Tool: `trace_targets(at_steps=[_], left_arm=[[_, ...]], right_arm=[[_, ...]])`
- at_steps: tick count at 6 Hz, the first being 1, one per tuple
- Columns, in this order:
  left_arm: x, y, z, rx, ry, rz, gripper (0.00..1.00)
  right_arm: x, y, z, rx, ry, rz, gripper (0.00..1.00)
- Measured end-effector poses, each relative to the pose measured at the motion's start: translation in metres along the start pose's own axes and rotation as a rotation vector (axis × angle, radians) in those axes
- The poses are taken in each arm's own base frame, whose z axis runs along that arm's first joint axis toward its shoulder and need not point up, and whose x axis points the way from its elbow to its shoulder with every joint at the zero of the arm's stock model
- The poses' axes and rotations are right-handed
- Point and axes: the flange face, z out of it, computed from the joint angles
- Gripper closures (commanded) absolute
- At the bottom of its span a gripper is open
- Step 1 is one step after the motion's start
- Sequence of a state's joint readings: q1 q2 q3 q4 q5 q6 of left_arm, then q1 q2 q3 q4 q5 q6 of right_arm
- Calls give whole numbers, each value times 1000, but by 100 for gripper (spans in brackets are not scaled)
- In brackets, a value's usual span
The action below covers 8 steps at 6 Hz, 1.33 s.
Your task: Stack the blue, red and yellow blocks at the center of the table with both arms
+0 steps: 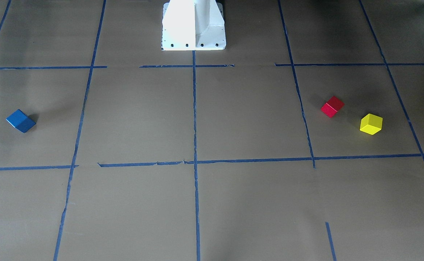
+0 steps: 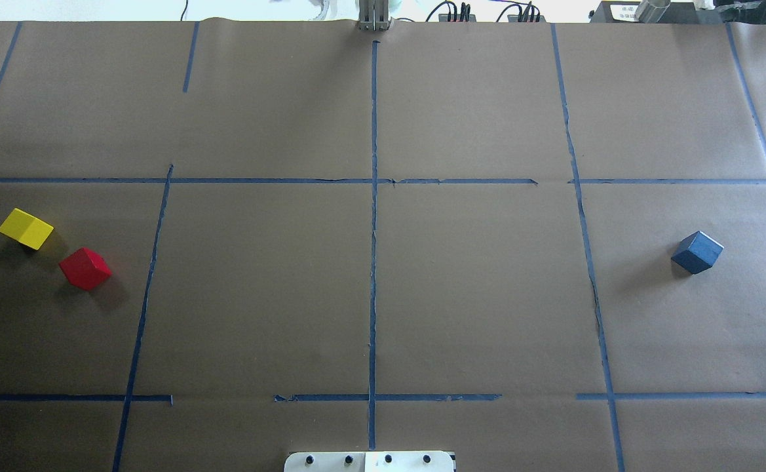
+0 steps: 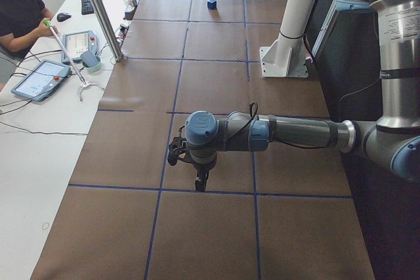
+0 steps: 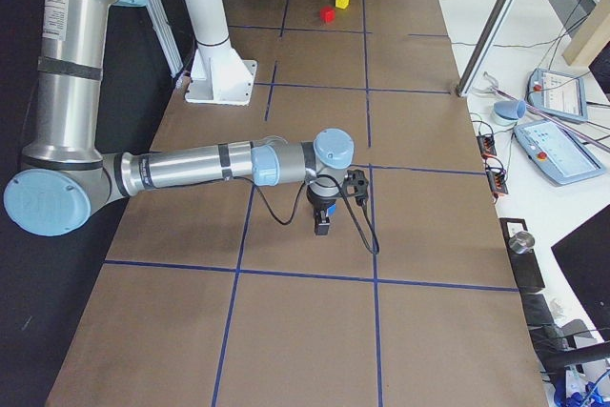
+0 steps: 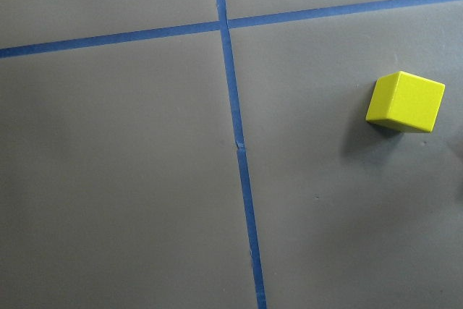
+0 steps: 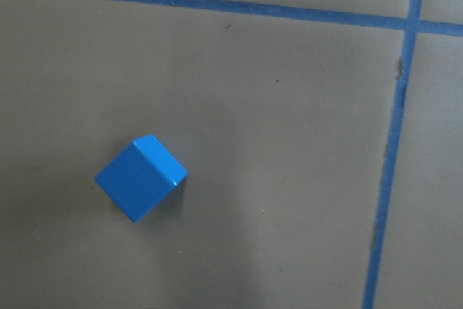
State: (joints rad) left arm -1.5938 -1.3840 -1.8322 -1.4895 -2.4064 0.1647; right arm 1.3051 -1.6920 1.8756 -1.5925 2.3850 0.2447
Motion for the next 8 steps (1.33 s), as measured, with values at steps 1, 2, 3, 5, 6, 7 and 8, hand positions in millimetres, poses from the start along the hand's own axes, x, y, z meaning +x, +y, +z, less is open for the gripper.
trace_targets(at_steps=[1, 2, 3, 5, 6, 7, 8], left_arm=[[1, 0, -1, 1, -1, -1, 0], [1, -1, -1, 3, -1, 0, 0], [2, -3, -3, 5, -2, 3, 0], [4, -6, -5, 11, -2, 9, 0], [5, -7, -6, 14, -2, 11, 0], [7, -8, -7, 16, -2, 13, 0], [7, -8, -7, 16, -2, 14, 0]], right_arm=[[-27, -12, 13, -1, 3, 96, 2], [-41, -19, 27, 16, 30, 181, 2], [-50, -21, 40, 36, 61, 272, 4], [-61, -15, 59, 74, 66, 399, 4], [-70, -13, 75, 103, 55, 450, 3], [-79, -11, 91, 121, 37, 484, 1], [-84, -10, 100, 126, 26, 503, 1]])
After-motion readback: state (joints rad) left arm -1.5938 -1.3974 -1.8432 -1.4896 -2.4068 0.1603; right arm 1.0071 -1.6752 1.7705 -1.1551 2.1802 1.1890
